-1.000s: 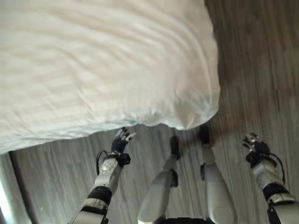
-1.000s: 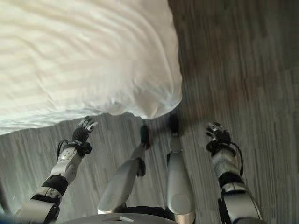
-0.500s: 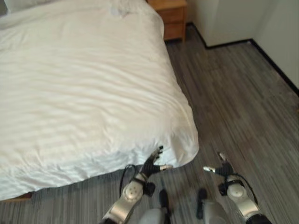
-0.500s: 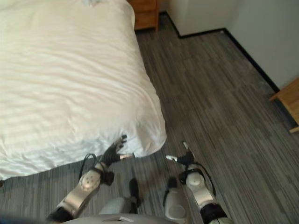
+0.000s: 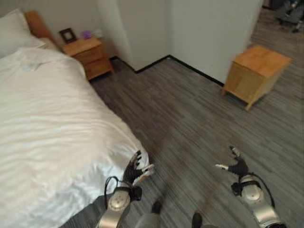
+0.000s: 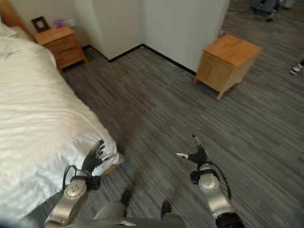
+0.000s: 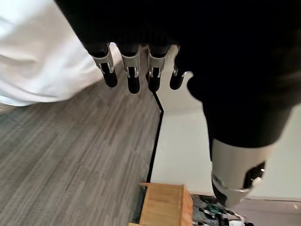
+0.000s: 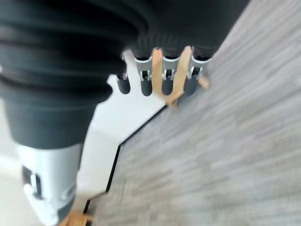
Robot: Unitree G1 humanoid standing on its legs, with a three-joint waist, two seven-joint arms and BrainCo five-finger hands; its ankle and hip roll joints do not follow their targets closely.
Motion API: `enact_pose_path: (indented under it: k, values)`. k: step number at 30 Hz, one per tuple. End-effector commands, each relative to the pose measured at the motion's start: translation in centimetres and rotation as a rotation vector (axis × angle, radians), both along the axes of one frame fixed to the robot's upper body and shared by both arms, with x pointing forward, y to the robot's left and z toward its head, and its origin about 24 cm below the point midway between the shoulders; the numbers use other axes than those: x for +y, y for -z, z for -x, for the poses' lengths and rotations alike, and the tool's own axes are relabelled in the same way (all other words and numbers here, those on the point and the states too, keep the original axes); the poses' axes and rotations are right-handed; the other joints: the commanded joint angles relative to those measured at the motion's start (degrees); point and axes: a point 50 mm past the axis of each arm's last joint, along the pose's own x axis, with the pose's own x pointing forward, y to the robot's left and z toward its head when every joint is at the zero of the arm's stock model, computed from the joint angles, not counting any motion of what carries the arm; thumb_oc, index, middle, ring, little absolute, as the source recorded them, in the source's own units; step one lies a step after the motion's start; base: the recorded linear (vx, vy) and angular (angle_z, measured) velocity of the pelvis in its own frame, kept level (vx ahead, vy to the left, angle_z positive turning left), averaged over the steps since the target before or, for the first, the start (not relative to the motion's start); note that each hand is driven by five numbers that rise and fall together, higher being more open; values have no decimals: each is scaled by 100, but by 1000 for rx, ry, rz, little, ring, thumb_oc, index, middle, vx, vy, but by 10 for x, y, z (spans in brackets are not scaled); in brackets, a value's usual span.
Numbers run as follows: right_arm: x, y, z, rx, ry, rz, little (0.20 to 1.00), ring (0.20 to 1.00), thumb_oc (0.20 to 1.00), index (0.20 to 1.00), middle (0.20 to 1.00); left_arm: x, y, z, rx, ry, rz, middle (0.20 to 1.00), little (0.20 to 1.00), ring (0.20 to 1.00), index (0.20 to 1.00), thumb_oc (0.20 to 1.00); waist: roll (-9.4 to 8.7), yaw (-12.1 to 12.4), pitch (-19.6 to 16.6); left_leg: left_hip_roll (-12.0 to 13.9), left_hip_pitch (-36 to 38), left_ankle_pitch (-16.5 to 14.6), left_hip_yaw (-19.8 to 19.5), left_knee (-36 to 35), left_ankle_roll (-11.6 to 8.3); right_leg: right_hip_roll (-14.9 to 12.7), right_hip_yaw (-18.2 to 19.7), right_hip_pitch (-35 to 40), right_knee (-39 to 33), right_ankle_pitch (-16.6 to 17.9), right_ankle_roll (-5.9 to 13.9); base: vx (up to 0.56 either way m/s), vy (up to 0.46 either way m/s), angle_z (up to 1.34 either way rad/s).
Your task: Making the bed.
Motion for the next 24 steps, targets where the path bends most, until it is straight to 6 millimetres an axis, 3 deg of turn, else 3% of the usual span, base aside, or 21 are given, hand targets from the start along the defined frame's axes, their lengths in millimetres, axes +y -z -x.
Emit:
enact_pose_path:
  k: [1,6,10,11,12,13,15,16,17,18,20,21,23,24]
  values:
    - [16,-32,-18,-161,-81,-68,1000,1000,1000,1000,1000,0,-21,-9,-122,3,51,1000,1000,1000,1000,1000,133,298,316,-7,-476,416,255,-107,139,119,280,275,96,-782,202,187,21,-101]
    - [17,-35,-17,-180,-68,-92,1000,1000,1000,1000,1000,-5,-26,-11,-145,11,66,1000,1000,1000,1000,1000,49,491,485,-84,-1101,638,647,-297,65,252,742,697,93,-1141,220,316,89,-59]
    - [22,-32,-13,-176,-77,-106,1000,1000,1000,1000,1000,-6,-24,-10,-131,20,61,1000,1000,1000,1000,1000,-109,527,405,39,-923,813,676,-449,219,159,839,948,125,-1245,324,392,152,-68]
    - [25,-29,-10,-170,-66,-118,1000,1000,1000,1000,1000,-3,-28,-15,-144,41,25,1000,1000,1000,1000,1000,-428,547,357,116,-790,698,645,-354,346,5,786,810,868,-1321,548,647,203,-37]
    - [28,-28,-10,-172,-61,-121,1000,1000,1000,1000,1000,3,-32,-18,-151,48,-18,1000,1000,1000,1000,1000,-659,534,423,108,-629,356,631,-65,509,-108,731,473,1984,-848,903,640,204,-50]
    - [28,-28,-10,-173,-61,-121,1000,1000,1000,1000,1000,3,-32,-18,-151,48,-18,1000,1000,1000,1000,1000,-645,544,410,130,-655,359,634,-55,505,-88,743,447,1983,-830,900,343,114,-28]
    - [33,-29,-11,-177,-80,-129,1000,1000,1000,1000,1000,9,-37,-18,-161,46,-52,1000,1000,1000,1000,1000,-615,444,554,216,-331,81,545,117,646,-138,711,-112,3350,110,1076,252,163,-11]
    - [34,-30,-11,-181,-83,-126,1000,1000,1000,1000,1000,12,-39,-19,-169,45,-72,1000,1000,1000,1000,1000,-543,407,601,297,-222,25,425,146,674,-104,653,-331,3816,297,1037,471,234,-4]
    - [38,-33,-14,-200,-94,-129,1000,1000,1000,1000,1000,17,-43,-20,-182,34,-103,1000,1000,1000,1000,1000,-433,389,688,431,110,-63,218,11,735,-134,368,-832,4349,151,839,365,161,7]
    - [38,-34,-14,-200,-94,-128,1000,1000,1000,1000,1000,17,-43,-20,-182,34,-103,1000,1000,1000,1000,1000,-417,383,670,450,87,-49,208,4,729,-116,357,-852,4336,173,834,376,108,23]
    - [41,-40,-16,-233,-104,-149,1000,1000,1000,1000,1000,21,-47,-22,-203,9,-104,1000,1000,1000,1000,1000,-386,320,711,515,367,-163,-31,-87,713,-1,77,-1256,3945,-238,657,497,1,96]
    - [43,-48,-19,-271,-118,-157,1000,1000,1000,1000,1000,22,-51,-24,-222,-3,-97,1000,1000,1000,1000,1000,-484,298,726,458,664,-344,-293,-158,612,157,-68,-1395,2800,-602,561,746,-95,139]
    - [42,-55,-23,-296,-128,-143,1000,1000,1000,1000,1000,22,-52,-25,-228,-14,-91,1000,1000,1000,1000,1000,-545,216,684,483,978,-534,-648,-288,437,198,-135,-1380,1254,-489,525,749,-164,167]
    - [40,-61,-28,-315,-137,-113,1000,1000,1000,1000,1000,21,-52,-29,-232,-23,-88,1000,1000,1000,1000,1000,-510,151,629,519,1190,-692,-1110,-301,349,273,189,-1657,588,-159,591,858,-230,226]
